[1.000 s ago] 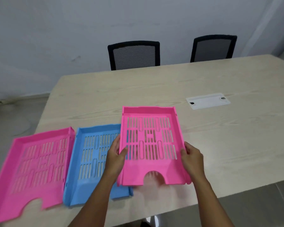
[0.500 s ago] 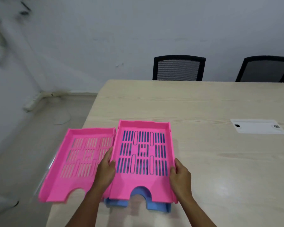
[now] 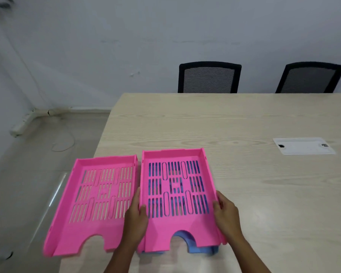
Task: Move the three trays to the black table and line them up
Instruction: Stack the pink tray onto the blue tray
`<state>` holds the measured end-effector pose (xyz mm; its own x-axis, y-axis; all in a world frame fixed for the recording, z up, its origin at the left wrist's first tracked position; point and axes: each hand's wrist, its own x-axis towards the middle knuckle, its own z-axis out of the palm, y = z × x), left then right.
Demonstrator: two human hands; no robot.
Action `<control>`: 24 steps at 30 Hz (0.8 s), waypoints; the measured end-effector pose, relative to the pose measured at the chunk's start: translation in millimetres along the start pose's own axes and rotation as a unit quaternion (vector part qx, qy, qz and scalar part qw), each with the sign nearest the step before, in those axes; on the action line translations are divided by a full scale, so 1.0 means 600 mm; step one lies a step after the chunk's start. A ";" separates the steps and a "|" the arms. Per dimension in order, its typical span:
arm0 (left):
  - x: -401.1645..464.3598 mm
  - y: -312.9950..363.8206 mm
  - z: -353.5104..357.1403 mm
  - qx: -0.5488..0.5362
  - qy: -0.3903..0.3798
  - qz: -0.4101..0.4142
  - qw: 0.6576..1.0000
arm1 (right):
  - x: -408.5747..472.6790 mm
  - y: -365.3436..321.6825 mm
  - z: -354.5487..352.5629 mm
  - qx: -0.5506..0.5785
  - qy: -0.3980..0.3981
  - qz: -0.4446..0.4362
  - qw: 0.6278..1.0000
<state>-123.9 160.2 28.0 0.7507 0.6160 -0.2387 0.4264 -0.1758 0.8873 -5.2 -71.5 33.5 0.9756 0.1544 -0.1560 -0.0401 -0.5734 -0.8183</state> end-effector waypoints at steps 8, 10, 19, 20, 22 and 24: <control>0.014 -0.003 -0.012 0.004 0.006 0.000 1.000 | 0.003 -0.005 0.012 -0.008 -0.016 0.007 1.000; 0.014 -0.005 -0.010 0.007 0.006 -0.003 1.000 | 0.003 -0.011 0.008 0.000 -0.020 0.016 1.000; 0.028 0.003 -0.004 0.015 -0.025 -0.002 1.000 | -0.003 -0.009 0.008 -0.010 0.004 0.041 0.999; 0.027 0.005 -0.002 0.022 -0.022 -0.002 1.000 | -0.003 -0.009 0.008 -0.012 0.008 0.041 0.999; 0.020 0.013 0.006 0.027 -0.015 -0.001 1.000 | 0.001 -0.004 0.002 -0.014 0.022 0.044 0.999; 0.011 0.015 0.016 0.019 -0.019 -0.003 1.000 | 0.007 -0.001 -0.007 -0.020 0.037 0.046 0.998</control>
<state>-110.0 155.2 30.5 0.7665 0.5879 -0.2586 0.4486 -0.2021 0.8706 0.1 -73.6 35.5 0.9816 0.0405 -0.1867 -0.1228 -0.6148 -0.7791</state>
